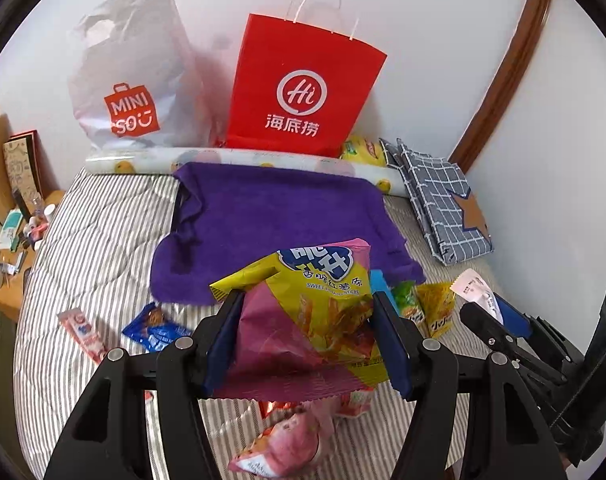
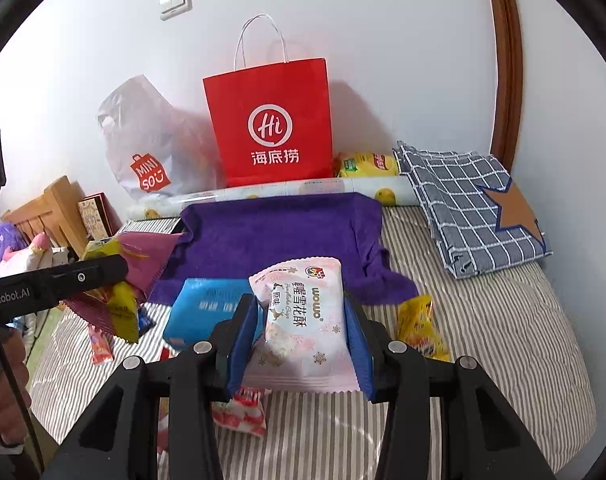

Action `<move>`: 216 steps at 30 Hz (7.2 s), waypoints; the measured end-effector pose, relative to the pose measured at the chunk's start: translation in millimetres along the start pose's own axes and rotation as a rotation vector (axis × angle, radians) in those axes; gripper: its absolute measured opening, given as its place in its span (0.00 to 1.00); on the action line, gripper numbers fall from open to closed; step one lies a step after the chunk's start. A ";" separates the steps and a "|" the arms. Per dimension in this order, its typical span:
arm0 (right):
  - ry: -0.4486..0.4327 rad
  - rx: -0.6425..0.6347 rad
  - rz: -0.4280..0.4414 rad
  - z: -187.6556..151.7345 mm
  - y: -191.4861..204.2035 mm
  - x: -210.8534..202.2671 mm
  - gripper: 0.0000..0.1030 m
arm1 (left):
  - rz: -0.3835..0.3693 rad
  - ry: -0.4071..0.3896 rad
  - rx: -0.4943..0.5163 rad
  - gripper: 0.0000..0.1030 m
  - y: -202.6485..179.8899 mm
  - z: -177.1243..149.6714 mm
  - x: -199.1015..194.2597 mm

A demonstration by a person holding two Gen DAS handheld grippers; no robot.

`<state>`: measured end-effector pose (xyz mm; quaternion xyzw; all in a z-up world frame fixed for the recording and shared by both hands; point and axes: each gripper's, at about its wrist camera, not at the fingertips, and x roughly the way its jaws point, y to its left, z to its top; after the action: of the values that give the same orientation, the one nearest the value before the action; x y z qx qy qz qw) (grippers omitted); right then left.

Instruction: Organize snacks

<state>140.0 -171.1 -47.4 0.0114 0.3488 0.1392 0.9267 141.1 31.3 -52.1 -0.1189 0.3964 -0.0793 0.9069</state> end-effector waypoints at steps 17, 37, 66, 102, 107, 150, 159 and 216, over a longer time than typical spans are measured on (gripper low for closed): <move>-0.036 -0.006 0.012 56.6 1.1 40.8 0.40 | 0.004 -0.016 -0.011 0.61 14.7 59.2 27.4; 0.000 0.022 -0.005 85.9 -7.2 122.5 0.40 | 0.029 -0.004 -0.014 0.61 39.3 105.8 85.7; 0.172 0.048 -0.015 59.3 -19.8 215.5 0.41 | 0.086 0.166 -0.103 0.61 93.8 90.8 185.3; 0.142 0.038 -0.049 60.3 -5.7 184.9 0.72 | 0.083 0.168 -0.079 0.79 90.9 75.6 167.9; 0.145 0.032 -0.098 60.0 -2.6 160.8 0.80 | 0.083 0.166 -0.095 0.81 92.4 69.6 146.8; 0.055 0.039 -0.203 -23.2 -9.5 33.3 0.89 | 0.131 0.066 -0.097 0.88 83.6 -9.9 15.4; 0.038 0.076 -0.181 -39.2 -33.6 14.4 0.89 | 0.130 0.039 -0.101 0.86 59.6 -24.6 0.4; 0.099 0.135 -0.118 -68.4 -114.3 72.5 0.47 | 0.317 0.103 -0.190 0.86 111.0 -50.8 51.0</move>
<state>176.2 -266.8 -159.3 0.0465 0.4029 0.0608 0.9120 143.5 117.8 -152.1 -0.1360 0.4616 0.0962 0.8713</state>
